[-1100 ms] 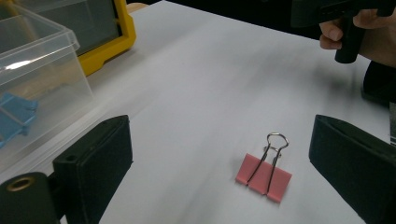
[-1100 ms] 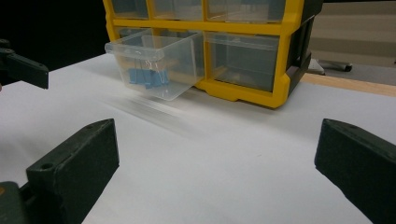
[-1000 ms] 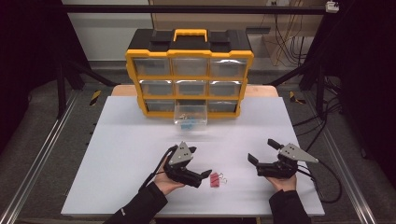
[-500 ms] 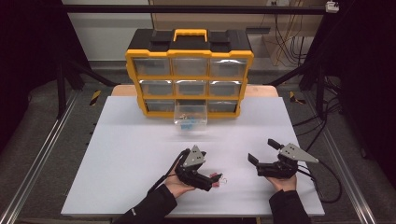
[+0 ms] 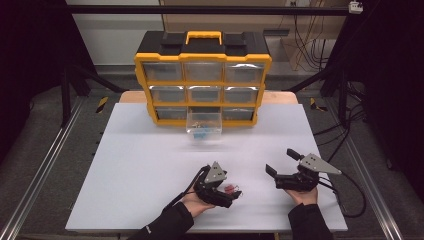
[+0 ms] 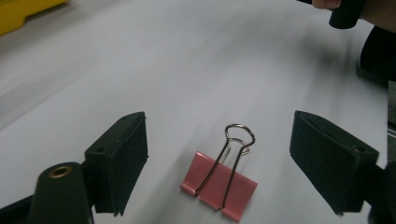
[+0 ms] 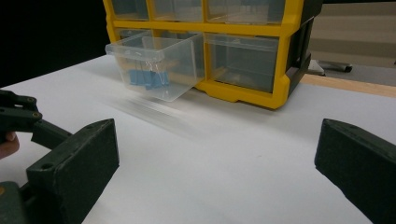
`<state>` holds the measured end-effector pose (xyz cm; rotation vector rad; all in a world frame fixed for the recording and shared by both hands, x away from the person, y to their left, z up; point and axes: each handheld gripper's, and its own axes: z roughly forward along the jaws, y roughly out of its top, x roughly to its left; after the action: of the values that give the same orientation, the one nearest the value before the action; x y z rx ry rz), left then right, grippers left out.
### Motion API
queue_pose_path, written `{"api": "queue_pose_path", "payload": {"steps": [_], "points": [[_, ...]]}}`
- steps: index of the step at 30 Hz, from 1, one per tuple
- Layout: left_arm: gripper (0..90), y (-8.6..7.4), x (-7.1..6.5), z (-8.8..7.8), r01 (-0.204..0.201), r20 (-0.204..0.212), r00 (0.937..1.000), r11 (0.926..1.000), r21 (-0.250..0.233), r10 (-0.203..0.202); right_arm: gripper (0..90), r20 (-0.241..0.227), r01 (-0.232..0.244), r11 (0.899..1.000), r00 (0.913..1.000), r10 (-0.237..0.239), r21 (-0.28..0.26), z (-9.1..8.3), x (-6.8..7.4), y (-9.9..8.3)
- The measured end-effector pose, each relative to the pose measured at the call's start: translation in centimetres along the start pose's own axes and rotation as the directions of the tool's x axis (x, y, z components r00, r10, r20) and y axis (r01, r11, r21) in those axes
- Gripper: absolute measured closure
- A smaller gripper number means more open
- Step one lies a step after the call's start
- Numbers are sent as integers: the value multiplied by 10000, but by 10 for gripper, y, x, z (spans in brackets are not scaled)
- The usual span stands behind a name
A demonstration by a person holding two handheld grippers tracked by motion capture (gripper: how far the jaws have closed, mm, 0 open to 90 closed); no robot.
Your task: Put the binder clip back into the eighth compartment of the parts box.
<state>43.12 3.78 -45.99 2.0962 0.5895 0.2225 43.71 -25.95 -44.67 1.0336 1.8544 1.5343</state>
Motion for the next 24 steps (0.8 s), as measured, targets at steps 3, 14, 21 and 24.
{"api": "queue_pose_path", "payload": {"steps": [3, 14, 21, 24], "points": [[239, 0, -2, 3, 4, 63, 10000, 10000, 90, -5, 3, -2, 1, 10000, 10000, -1, 3, 0, 0, 0], [459, 0, -8, 9, -16, -10, 10000, 9998, 219, 16, 4, -18, 0, 10000, 10000, 0, 28, 0, 0, 0], [557, 0, -13, 13, -136, -153, 9998, 9990, 422, 143, 3, -14, -7, 10000, 10000, 7, -2, 0, 0, 0], [591, 0, -15, 15, -221, -284, 9993, 9986, 478, 234, 4, -12, -13, 10000, 10000, 13, -3, 0, 0, 0]]}}
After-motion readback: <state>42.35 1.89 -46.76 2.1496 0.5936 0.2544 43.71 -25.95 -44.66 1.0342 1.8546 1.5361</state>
